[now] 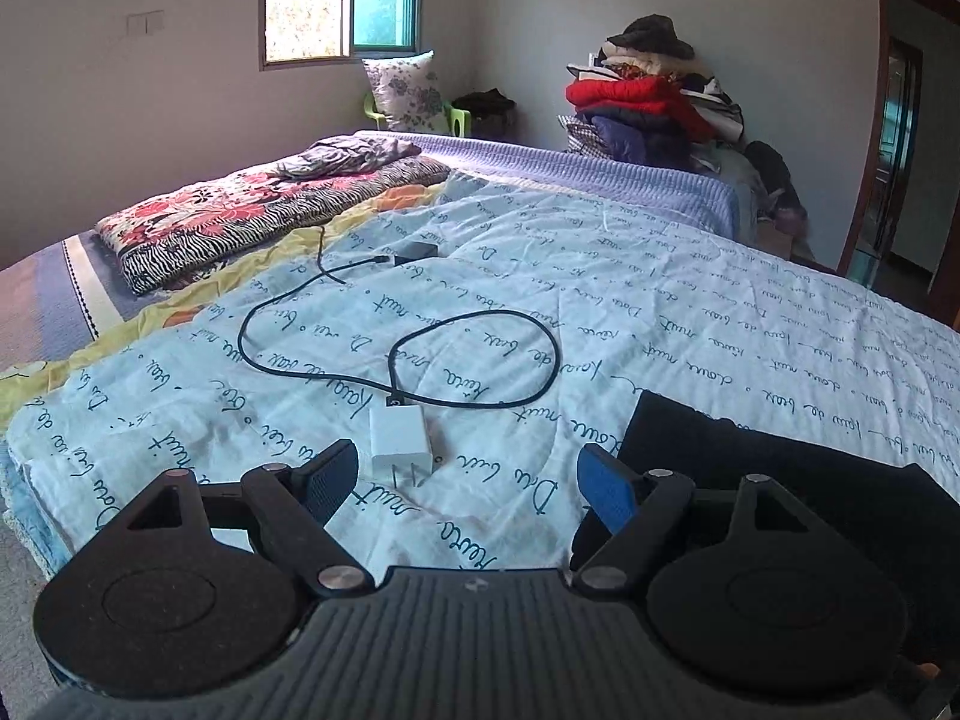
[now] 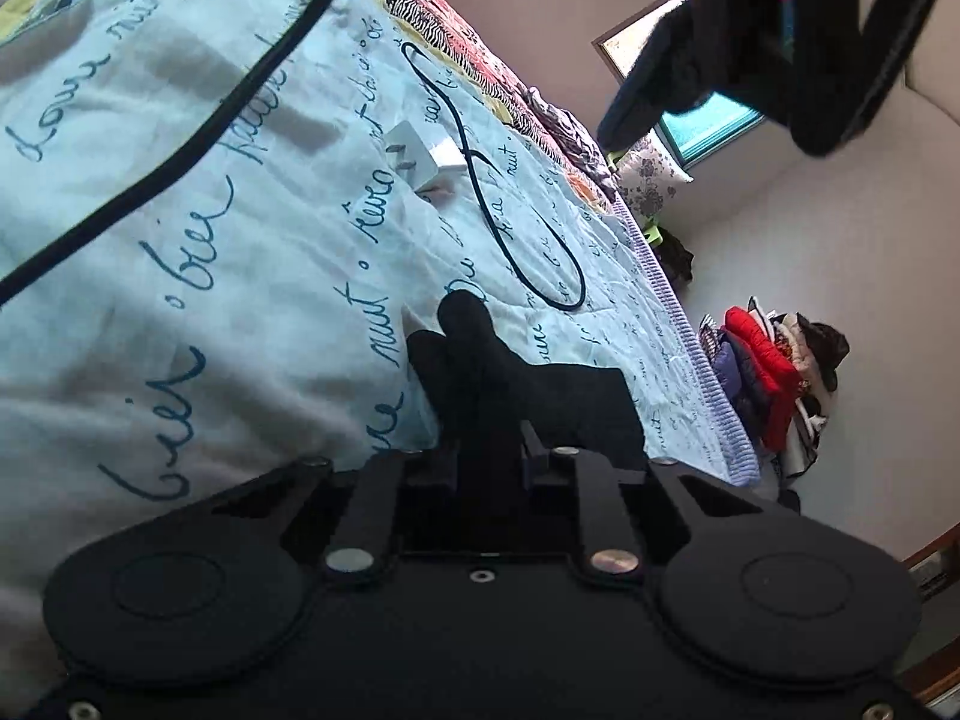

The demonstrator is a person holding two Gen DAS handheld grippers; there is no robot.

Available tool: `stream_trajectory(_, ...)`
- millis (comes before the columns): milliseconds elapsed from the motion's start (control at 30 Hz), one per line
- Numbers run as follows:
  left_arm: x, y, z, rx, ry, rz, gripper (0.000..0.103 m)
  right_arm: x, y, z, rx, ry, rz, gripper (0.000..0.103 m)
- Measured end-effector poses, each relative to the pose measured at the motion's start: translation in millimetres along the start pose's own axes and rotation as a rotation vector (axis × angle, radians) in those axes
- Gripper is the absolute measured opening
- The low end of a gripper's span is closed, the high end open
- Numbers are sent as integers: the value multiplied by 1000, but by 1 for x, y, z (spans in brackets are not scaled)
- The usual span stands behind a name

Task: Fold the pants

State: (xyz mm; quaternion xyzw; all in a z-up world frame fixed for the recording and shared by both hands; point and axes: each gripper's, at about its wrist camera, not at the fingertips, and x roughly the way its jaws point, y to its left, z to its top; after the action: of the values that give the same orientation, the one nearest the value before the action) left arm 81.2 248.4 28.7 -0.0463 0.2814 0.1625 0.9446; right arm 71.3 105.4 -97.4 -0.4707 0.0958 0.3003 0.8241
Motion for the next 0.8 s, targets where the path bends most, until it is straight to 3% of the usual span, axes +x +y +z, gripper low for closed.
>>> stream_trajectory(167,0,-9,0,4,-17,10,84,5,-38,9,321,-11,111,19)
stream_trajectory(200,2,-15,-1,11,-13,10,84,10,-40,5,354,9,136,31)
stream_trajectory(267,3,-28,-7,44,-14,6,84,7,-43,-3,413,13,191,37)
stream_trajectory(333,4,-44,-14,97,-21,3,84,-24,-56,-17,487,-30,213,37)
stream_trajectory(400,5,-65,-21,158,-28,-33,84,-70,-74,-44,598,-85,180,39)
stream_trajectory(467,5,-91,-27,216,-25,-109,84,-110,-95,-80,710,-85,97,40)
stream_trajectory(533,1,-123,-35,281,-26,-205,84,-135,-115,-120,808,-25,-30,40)
stream_trajectory(633,-9,-175,-52,384,-19,-340,85,-154,-134,-189,926,163,-192,41)
stream_trajectory(700,-11,-207,-68,451,-13,-410,86,-161,-141,-225,1032,214,-187,41)
stream_trajectory(800,-9,-242,-100,580,21,-422,86,-155,-135,-247,1123,227,-93,41)
